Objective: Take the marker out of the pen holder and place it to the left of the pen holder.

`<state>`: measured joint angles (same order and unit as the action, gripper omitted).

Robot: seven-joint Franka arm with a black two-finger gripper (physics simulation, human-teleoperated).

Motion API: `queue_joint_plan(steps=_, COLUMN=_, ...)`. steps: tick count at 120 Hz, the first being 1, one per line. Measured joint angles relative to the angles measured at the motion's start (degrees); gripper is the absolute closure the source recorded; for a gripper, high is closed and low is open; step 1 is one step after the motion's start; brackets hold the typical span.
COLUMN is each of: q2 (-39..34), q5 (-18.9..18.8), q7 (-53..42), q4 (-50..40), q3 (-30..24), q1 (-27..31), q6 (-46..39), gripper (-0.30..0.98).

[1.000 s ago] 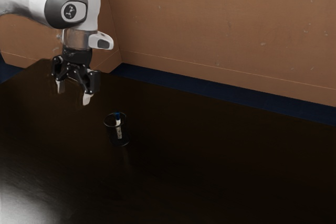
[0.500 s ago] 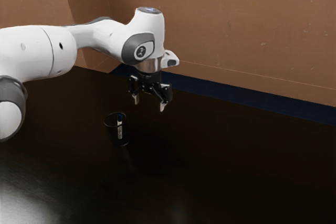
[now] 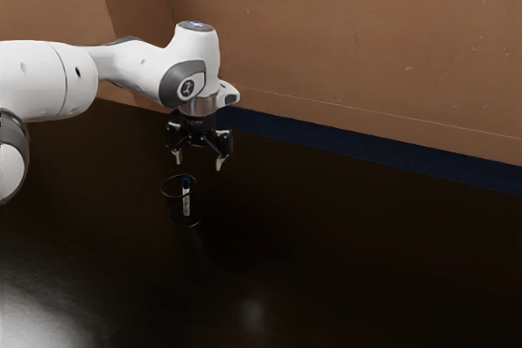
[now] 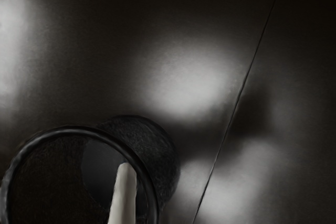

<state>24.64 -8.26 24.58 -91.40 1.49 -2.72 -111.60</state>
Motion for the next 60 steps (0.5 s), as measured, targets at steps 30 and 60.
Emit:
queue_joint_plan(steps=30, q2=3.35, q5=-0.3, q7=-0.9, q4=0.83, q3=-0.06, q1=3.46, q6=-3.27, gripper=0.0)
queue_joint_plan(steps=60, q2=1.14, q5=-1.95, q7=-2.68, q4=-3.91, q3=-0.77, q1=3.52, q6=-5.45, gripper=0.0)
